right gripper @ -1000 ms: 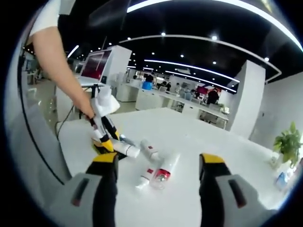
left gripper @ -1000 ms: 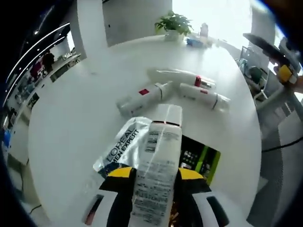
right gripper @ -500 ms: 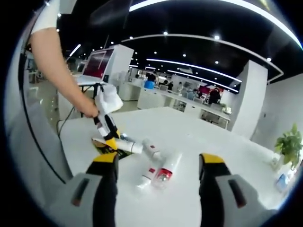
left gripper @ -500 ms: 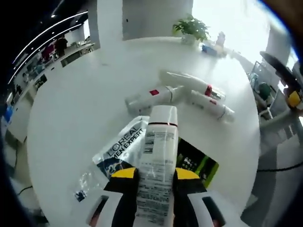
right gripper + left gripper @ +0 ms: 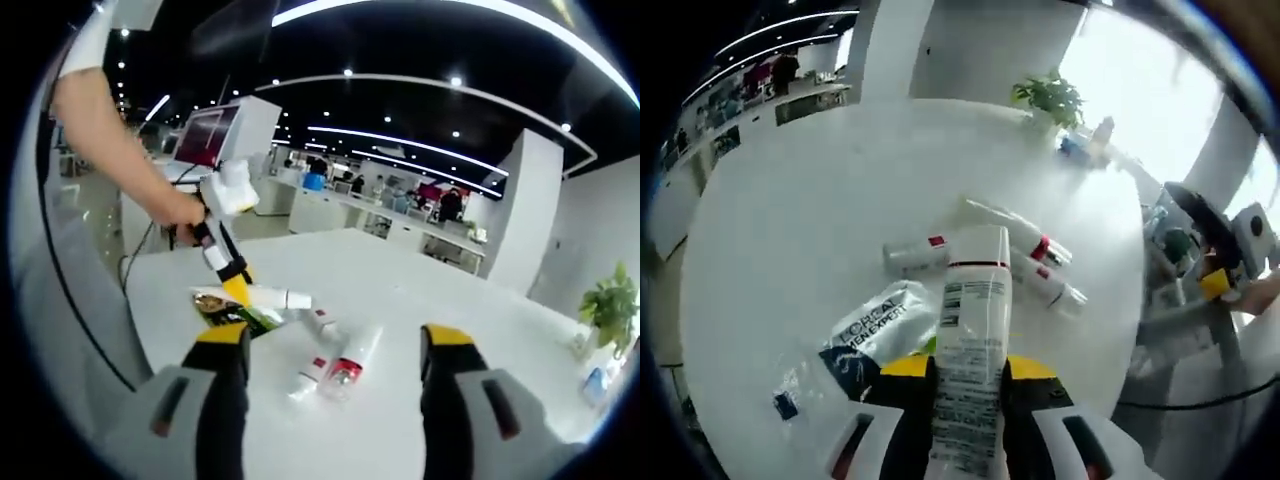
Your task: Arrange the skincare products in the storage area until every visible bottle or jar stands upright without overlapping.
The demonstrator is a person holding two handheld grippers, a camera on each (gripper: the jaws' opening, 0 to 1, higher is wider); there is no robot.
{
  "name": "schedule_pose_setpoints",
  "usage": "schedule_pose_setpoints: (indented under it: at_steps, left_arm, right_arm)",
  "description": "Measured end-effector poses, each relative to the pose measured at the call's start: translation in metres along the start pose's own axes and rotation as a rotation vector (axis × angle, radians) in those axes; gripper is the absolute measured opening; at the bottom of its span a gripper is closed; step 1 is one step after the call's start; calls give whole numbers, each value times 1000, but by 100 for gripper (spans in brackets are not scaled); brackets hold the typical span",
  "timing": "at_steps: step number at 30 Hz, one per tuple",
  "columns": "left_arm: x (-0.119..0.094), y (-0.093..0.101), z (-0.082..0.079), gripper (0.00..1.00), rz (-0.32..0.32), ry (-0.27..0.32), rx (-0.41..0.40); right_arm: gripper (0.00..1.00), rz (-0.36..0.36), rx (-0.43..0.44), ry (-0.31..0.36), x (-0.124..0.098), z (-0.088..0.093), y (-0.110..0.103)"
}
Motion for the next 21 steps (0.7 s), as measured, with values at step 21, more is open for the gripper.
schedule_pose_setpoints:
  at_steps: [21]
  left_arm:
    - [-73, 92, 30, 26, 103, 95, -67]
  right_arm:
    - [75, -147, -568, 6, -4, -45, -46]
Point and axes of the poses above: the point that each gripper's makers call its tool centre point, and the gripper's own axes: x roughly forward along the fingers, y roughly to its right, z roughly out of its underside, the point moved 6 cm from there along -x, roughly backward along the fingers, and after that the axes turned 13 degrees about -y, right-handed, at the moved point
